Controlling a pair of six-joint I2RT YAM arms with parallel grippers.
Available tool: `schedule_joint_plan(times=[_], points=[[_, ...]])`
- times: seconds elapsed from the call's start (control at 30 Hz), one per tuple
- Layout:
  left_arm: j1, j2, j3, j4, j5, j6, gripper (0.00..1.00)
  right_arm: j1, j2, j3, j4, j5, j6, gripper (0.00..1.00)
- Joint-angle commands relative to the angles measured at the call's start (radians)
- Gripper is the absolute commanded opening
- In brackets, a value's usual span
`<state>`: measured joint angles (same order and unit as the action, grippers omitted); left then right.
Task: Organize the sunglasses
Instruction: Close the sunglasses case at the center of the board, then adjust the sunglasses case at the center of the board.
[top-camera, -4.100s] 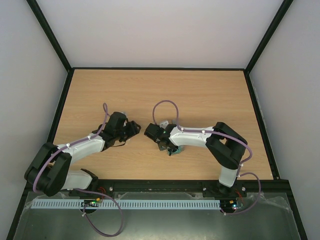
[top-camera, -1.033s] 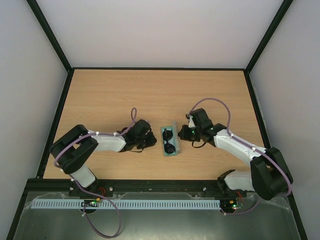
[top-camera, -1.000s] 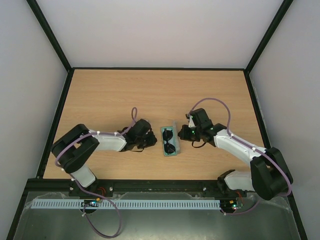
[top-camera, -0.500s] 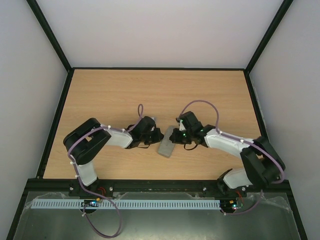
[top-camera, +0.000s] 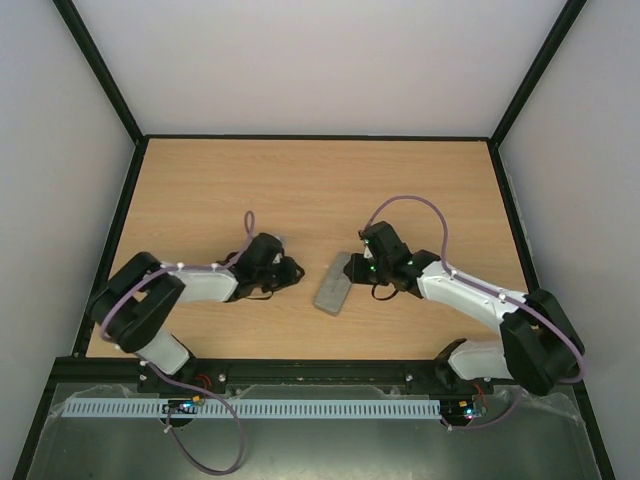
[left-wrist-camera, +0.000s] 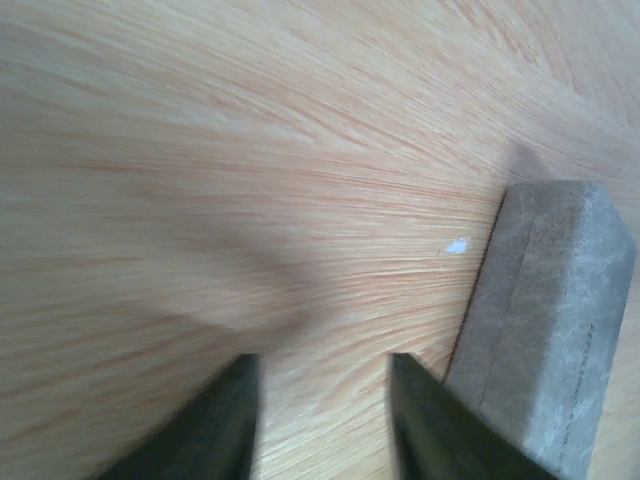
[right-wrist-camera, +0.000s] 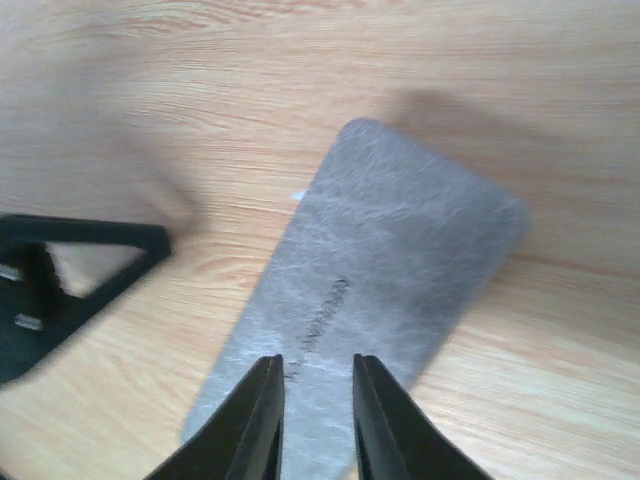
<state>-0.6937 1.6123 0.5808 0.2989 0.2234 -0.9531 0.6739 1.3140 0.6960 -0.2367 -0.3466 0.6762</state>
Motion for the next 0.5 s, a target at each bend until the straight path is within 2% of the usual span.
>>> schedule_joint_plan(times=[0.0, 0.13, 0.3, 0.47], points=[[0.060, -0.134, -0.053, -0.188, -0.044, 0.066, 0.51, -0.007, -0.037, -0.013, -0.133, 0.167, -0.011, 0.31], [0.092, -0.262, -0.085, -0.253, -0.031, 0.085, 0.97, -0.018, -0.041, -0.046, -0.137, 0.241, 0.013, 0.40], [0.097, -0.398, -0.105, -0.310, -0.011, 0.088, 0.99, -0.031, 0.055, -0.009, -0.133, 0.289, 0.006, 0.36], [0.111, -0.494, -0.111, -0.372, -0.025, 0.100, 0.99, -0.033, 0.232, 0.096, -0.100, 0.275, -0.016, 0.31]])
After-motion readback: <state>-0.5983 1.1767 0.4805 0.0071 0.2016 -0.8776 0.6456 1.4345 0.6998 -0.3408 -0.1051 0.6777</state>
